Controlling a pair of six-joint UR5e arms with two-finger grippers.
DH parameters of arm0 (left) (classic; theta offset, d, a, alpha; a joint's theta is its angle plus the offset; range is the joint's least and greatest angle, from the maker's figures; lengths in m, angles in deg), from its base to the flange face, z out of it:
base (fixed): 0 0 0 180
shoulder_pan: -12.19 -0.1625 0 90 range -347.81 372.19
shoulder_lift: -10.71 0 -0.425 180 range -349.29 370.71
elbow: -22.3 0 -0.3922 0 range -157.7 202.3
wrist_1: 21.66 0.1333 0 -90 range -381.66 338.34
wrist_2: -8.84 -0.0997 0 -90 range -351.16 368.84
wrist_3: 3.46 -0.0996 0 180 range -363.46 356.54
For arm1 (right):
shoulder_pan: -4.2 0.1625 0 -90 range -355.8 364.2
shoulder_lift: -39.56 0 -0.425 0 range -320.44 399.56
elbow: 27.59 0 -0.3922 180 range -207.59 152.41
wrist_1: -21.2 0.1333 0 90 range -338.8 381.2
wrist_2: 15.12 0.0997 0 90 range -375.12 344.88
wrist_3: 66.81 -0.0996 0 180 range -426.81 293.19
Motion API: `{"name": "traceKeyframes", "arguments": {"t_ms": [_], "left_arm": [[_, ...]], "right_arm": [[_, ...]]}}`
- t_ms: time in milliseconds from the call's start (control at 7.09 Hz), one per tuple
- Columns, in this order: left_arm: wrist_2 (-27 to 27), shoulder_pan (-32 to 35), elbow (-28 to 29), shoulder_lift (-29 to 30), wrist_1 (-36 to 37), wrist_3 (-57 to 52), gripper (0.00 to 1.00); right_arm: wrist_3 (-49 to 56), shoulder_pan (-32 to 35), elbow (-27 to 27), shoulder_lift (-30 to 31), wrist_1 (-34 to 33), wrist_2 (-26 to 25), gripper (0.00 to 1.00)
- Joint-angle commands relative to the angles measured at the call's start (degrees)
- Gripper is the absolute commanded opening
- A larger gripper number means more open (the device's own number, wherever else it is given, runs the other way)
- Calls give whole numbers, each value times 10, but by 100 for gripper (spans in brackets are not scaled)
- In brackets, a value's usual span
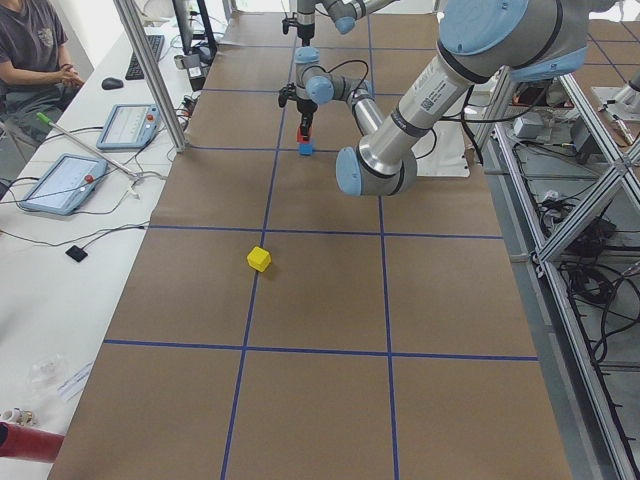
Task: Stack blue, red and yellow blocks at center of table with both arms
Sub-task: 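Lower the red cube onto the blue cube and open the left gripper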
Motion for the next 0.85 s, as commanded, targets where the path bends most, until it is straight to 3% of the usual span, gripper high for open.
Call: {"name": "traceKeyframes", "arguments": {"t_ms": [0,705], "left_arm": [[-1,0,2,1,1,1,0],[-1,1,7,1,-11,40,0]], "right_arm": [[0,0,2,0,0,0,100],[0,0,2,0,1,0,100]]}}
